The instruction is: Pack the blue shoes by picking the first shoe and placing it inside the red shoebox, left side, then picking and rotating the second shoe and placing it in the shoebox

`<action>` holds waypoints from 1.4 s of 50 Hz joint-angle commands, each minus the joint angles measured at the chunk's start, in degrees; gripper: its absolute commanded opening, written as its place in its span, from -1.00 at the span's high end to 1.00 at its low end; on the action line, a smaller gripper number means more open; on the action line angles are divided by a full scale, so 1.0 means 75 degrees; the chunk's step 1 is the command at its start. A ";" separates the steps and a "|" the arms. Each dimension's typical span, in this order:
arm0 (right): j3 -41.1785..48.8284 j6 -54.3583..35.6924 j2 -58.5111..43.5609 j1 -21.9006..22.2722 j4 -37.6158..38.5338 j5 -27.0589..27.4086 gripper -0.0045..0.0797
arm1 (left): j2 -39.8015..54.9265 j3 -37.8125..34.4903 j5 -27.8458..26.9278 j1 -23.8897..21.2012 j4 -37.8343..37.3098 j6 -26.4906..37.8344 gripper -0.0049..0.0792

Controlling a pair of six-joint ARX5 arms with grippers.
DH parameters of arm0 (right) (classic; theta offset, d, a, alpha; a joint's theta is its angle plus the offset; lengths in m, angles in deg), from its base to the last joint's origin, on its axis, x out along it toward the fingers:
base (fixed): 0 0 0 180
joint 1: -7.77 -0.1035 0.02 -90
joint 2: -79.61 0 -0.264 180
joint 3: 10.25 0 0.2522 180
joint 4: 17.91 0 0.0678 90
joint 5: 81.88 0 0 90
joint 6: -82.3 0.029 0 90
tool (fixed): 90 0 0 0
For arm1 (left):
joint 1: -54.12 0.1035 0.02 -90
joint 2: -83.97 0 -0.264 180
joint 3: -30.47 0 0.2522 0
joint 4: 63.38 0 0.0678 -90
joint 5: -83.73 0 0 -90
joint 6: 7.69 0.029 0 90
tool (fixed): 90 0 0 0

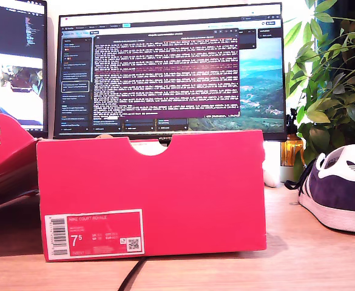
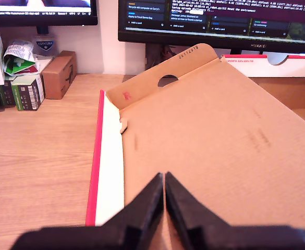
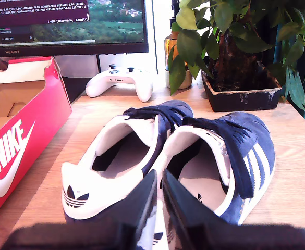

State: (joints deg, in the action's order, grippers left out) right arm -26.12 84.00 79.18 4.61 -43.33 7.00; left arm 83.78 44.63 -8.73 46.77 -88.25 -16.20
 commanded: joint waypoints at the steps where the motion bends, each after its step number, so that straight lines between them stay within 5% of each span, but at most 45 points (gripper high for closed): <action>1: 0.0134 0.0055 0.0047 -0.0070 0.0067 -0.0032 0.92 | -0.0038 -0.0224 -0.0015 0.0009 -0.0122 -0.0009 0.93; 34: 0.0134 0.0268 0.0047 -0.0073 0.0682 -0.0044 0.92 | -0.0038 -0.0184 -0.0061 0.0006 0.0405 -0.0160 0.93; 49: 0.0093 0.2719 0.0050 -0.0079 0.3034 -0.1119 0.92 | -0.0038 0.0472 -0.1259 0.0006 0.2136 -0.1096 0.93; 57: -0.0090 0.4223 0.0047 -0.0079 0.3346 -0.1923 0.92 | -0.0038 0.0667 -0.1635 0.0006 0.2894 -0.1743 0.93; 64: -0.0391 0.4403 0.0026 -0.0079 0.2964 -0.2707 0.92 | -0.0032 0.1035 -0.2658 -0.0055 0.2352 -0.1507 0.93; 70: -0.0775 0.4366 -0.0119 -0.0079 0.2331 -0.2786 0.92 | -0.0023 0.1524 -0.2897 -0.0248 0.0985 -0.0440 0.93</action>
State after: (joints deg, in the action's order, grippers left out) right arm -29.71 116.80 79.00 4.59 -25.37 -13.77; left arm 83.78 54.12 -30.13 45.67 -78.03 -22.39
